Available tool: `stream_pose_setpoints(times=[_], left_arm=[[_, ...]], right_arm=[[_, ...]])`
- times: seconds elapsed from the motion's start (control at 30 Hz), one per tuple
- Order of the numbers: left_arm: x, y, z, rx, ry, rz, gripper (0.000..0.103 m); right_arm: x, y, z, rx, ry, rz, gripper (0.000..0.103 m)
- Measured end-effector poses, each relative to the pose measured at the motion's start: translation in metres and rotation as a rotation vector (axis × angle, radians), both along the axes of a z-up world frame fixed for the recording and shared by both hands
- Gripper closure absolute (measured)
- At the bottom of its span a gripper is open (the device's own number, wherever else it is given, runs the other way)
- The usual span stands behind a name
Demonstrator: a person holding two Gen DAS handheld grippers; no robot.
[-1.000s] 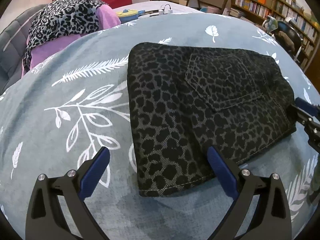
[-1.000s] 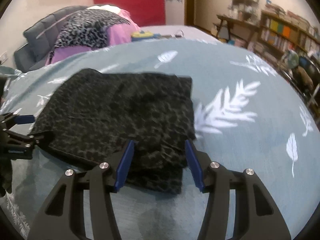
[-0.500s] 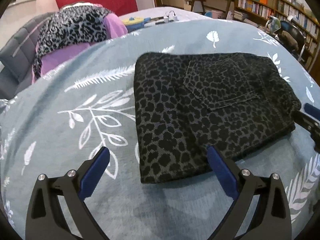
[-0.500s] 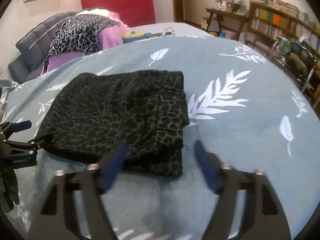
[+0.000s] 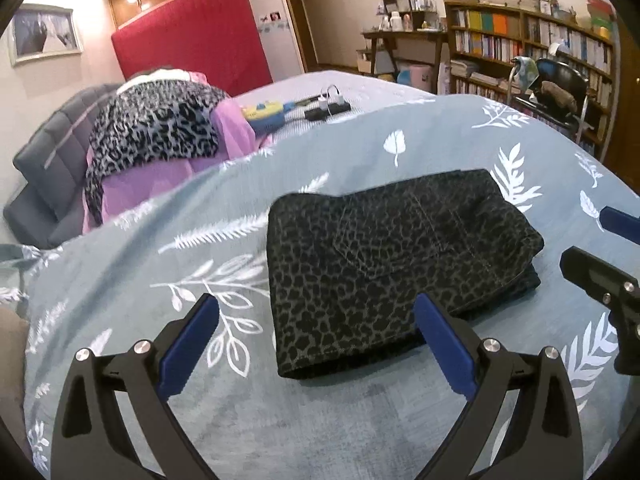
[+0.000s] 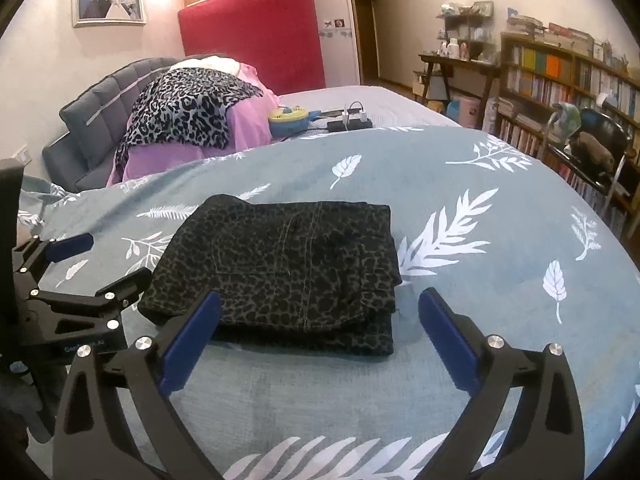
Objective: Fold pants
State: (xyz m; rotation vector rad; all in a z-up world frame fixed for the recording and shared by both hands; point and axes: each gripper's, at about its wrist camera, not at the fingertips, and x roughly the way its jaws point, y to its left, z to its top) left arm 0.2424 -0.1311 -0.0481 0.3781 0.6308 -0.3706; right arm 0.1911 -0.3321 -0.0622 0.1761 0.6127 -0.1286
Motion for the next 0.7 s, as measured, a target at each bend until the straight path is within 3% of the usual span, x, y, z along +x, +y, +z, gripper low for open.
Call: stream_pose_setpoints(times=[0.7], left_arm=[[0.002, 0.001, 0.017, -0.014, -0.034, 0.033, 0.006]], right_arm=[[-0.009, -0.002, 0.015, -0.028, -0.044, -0.030, 0.003]])
